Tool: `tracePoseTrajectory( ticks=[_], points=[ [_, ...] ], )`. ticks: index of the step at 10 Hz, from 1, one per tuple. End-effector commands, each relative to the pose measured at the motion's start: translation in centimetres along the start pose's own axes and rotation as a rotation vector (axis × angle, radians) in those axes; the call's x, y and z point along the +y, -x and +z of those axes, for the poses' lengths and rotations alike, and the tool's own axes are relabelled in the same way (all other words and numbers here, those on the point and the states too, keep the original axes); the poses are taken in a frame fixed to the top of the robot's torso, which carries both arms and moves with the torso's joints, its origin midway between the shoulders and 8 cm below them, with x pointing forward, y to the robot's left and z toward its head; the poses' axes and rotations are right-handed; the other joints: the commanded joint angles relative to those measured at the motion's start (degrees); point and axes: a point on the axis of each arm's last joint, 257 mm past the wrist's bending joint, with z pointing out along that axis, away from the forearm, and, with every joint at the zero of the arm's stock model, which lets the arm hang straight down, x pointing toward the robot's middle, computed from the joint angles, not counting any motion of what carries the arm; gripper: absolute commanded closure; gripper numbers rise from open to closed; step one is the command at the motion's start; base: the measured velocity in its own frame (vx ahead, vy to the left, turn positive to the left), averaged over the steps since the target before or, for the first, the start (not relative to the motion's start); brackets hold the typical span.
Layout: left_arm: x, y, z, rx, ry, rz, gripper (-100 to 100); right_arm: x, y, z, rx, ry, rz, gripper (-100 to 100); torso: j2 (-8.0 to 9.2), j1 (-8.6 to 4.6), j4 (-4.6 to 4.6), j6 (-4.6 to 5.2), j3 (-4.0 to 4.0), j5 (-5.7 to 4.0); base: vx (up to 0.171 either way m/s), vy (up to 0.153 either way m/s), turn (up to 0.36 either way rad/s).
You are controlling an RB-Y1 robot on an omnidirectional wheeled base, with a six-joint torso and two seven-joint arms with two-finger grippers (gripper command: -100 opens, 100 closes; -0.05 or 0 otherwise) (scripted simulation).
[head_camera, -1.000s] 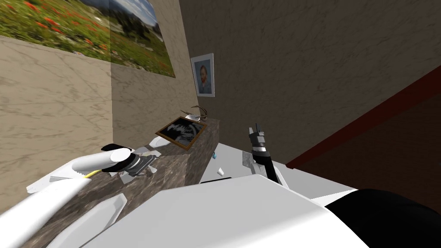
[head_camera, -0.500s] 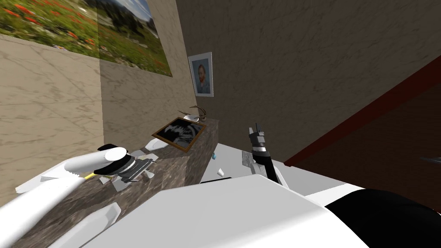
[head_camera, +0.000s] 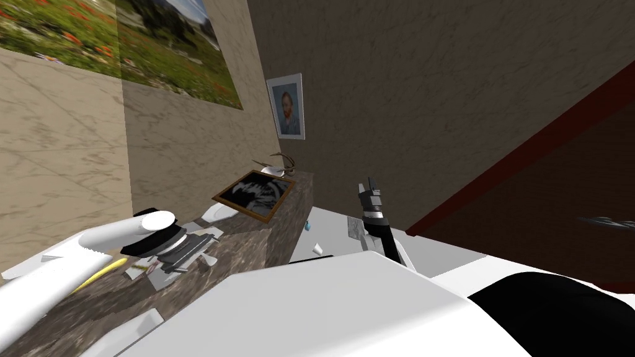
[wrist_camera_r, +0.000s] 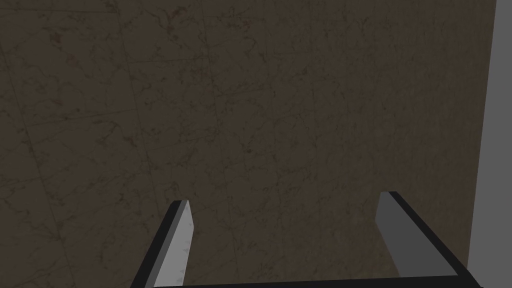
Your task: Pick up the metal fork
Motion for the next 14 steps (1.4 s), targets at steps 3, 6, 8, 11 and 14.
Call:
tracePoseTrajectory(
  ticks=[3,6,8,11,14],
  points=[
    [1.0,-0.5,-0.3,0.036,0.028,-0.004,-100,0.0,0.0,0.0,0.000,0.000,0.000,0,-0.01,0.03,0.00,0.00,0.00,0.01,0.015,0.015,-0.035],
    [0.0,-0.2,0.1,0.032,0.021,0.000,-100,0.0,0.0,0.0,0.000,0.000,0.000,0,0.06,0.01,0.00,-0.01,0.03,0.02,-0.014,0.001,0.018],
    [-0.3,0.1,0.3,0.025,0.023,0.002,-100,0.0,0.0,0.0,0.000,0.000,0.000,0,0.08,0.11,0.00,0.00,0.03,0.07,-0.030,0.001,0.020],
    [-1.3,0.2,0.8,0.022,0.022,0.007,-100,0.0,0.0,0.0,0.000,0.000,0.000,0,0.00,0.16,-0.03,0.00,-0.02,0.09,-0.019,0.004,0.021],
    [-2.3,0.1,1.3,0.024,0.024,0.014,-100,0.0,0.0,0.0,0.000,0.000,0.000,0,-0.04,0.21,-0.05,0.01,-0.05,0.13,-0.022,0.000,0.020]
  ],
)
